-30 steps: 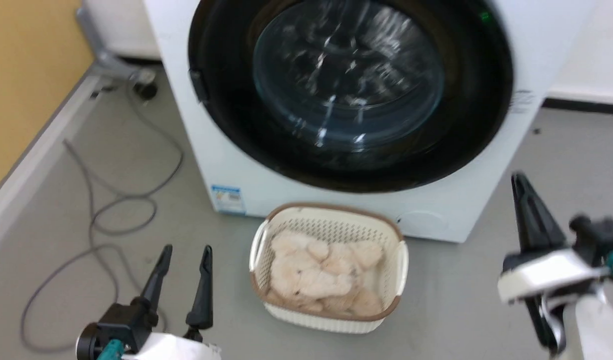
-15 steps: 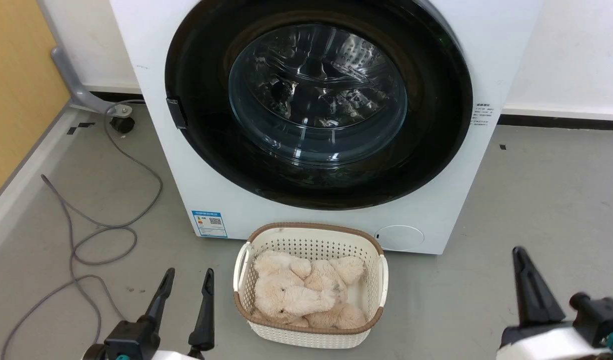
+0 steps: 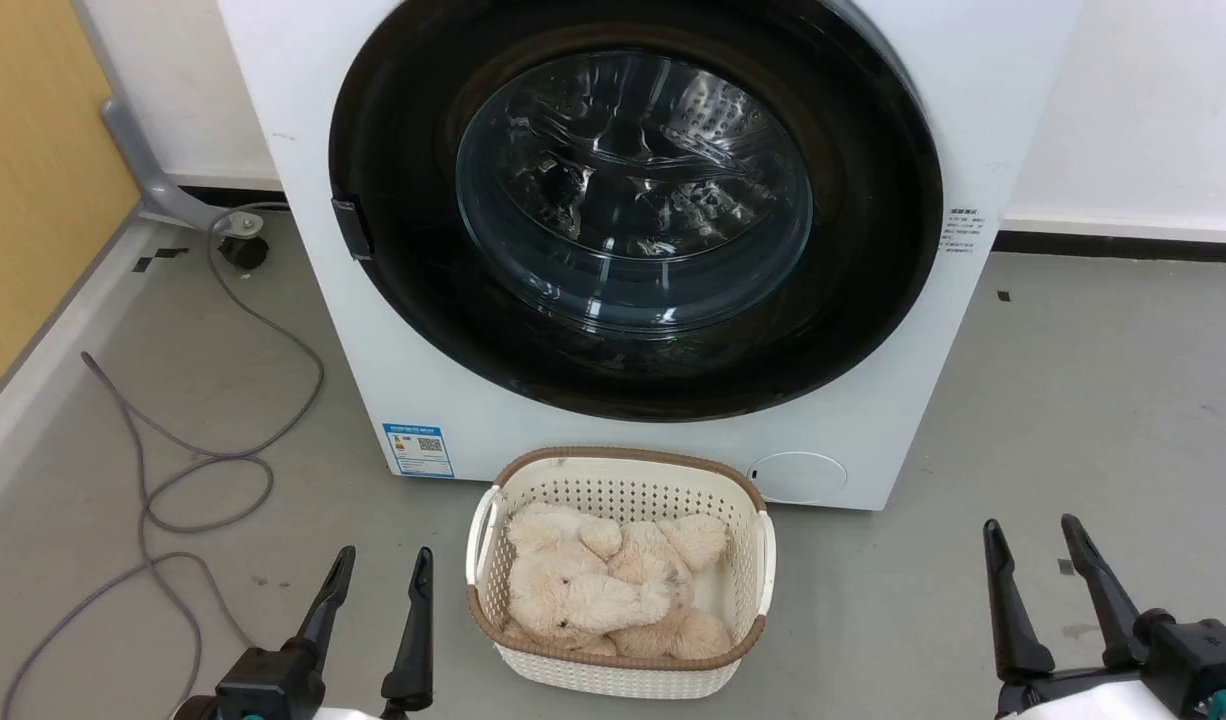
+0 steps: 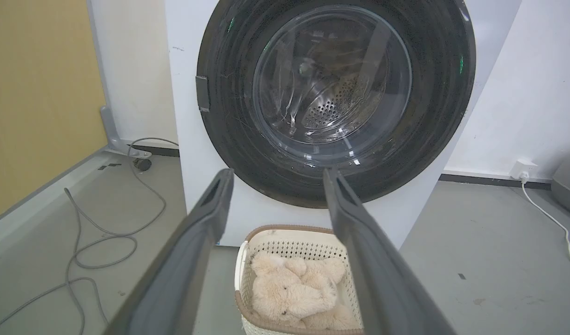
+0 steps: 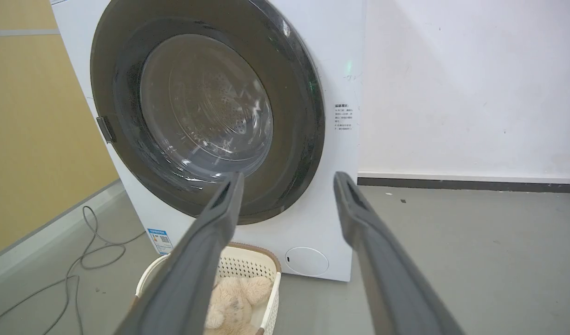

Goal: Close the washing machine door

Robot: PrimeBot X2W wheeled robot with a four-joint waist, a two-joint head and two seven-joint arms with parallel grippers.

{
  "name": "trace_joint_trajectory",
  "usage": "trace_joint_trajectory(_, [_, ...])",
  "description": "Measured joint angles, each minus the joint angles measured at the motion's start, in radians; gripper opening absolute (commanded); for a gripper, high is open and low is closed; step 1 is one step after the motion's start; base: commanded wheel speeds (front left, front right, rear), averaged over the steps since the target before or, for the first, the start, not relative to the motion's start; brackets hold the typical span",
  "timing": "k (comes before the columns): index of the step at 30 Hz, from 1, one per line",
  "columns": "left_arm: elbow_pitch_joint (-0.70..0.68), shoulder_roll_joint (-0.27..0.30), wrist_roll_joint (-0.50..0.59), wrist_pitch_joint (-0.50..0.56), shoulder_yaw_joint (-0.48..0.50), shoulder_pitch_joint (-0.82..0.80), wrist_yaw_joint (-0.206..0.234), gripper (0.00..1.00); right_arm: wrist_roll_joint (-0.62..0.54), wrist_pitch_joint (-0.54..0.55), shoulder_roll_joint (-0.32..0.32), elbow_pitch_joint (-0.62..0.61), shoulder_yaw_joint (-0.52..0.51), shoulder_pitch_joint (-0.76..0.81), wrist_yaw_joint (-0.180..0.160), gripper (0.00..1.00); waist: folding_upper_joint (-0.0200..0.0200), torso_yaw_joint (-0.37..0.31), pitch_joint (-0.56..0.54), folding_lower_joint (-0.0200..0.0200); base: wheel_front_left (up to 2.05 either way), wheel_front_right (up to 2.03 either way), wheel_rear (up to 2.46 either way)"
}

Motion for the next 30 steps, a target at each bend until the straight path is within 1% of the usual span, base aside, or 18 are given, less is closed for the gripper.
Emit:
trace_joint_trajectory(13, [-0.002, 0.0, -0.008, 0.0, 0.002, 0.0, 0.007, 1.0, 0.001, -0.004, 0.0, -0.017, 0.006, 0.0, 0.0, 1.0, 0.0, 0.001, 0.006, 0.0, 0.0, 0.0, 0.0])
trace_joint_trajectory(14, [-0.001, 0.0, -0.01, 0.001, 0.002, 0.0, 0.007, 0.0, 0.001, -0.004, 0.0, -0.018, 0.007, 0.0, 0.0, 0.0, 0.0, 0.0, 0.006, 0.0, 0.0, 0.0, 0.0])
trace_joint_trajectory(30, [-0.007, 0.0, -0.004, 0.024, 0.003, 0.0, 0.012, 0.0, -0.002, 0.02, 0.0, -0.018, 0.01, 0.0, 0.0, 0.0, 0.0, -0.005, 0.009, 0.0001, 0.0, 0.0, 0.0])
